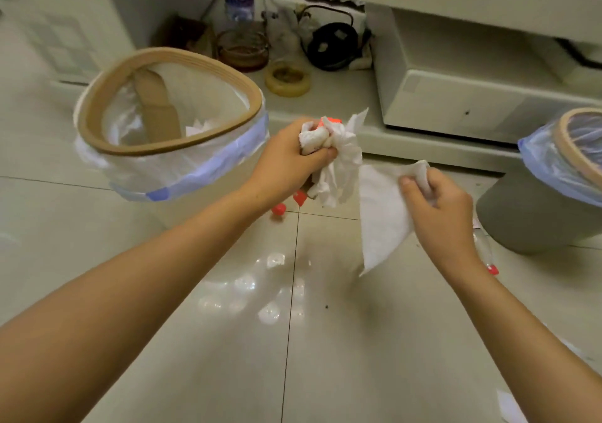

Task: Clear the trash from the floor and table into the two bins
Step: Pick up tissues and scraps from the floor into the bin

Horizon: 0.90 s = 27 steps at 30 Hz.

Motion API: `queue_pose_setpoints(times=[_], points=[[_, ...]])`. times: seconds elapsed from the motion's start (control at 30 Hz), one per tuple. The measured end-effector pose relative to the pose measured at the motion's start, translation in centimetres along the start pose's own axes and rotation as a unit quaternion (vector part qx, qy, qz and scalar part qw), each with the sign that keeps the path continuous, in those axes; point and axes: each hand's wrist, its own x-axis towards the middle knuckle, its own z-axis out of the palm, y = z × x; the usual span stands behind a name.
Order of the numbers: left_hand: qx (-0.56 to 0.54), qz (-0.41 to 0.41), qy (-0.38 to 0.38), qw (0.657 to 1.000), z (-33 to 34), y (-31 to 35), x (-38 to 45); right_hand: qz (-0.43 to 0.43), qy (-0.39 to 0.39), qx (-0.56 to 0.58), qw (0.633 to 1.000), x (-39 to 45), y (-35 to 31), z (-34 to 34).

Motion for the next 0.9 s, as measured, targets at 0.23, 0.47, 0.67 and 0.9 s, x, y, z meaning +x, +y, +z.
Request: queue_pose_setpoints(times=[0.23,0.47,0.67,0.9], points=[[0.007,0.023,0.077,0.997,-4.5,2.2,0.9,-0.017,-0.009,0.092,0.996,3.2,-5.6,2.5],[0.000,0.028,0.173,0.984,-10.1,3.4,1.8,-0.035,-0.030,0.178,0.983,6.4,-11.3,6.5],[-0.036,-0.004,0.240,0.970,-15.5,3.1,1.9,-0.008,-0.053,0.251,0.966,9.0,-16.9,10.6],[0.039,-0.094,0.296,0.950,-19.8,0.1,2.3,0.009,-0.115,0.285,0.952,10.5,-22.9,14.7]])
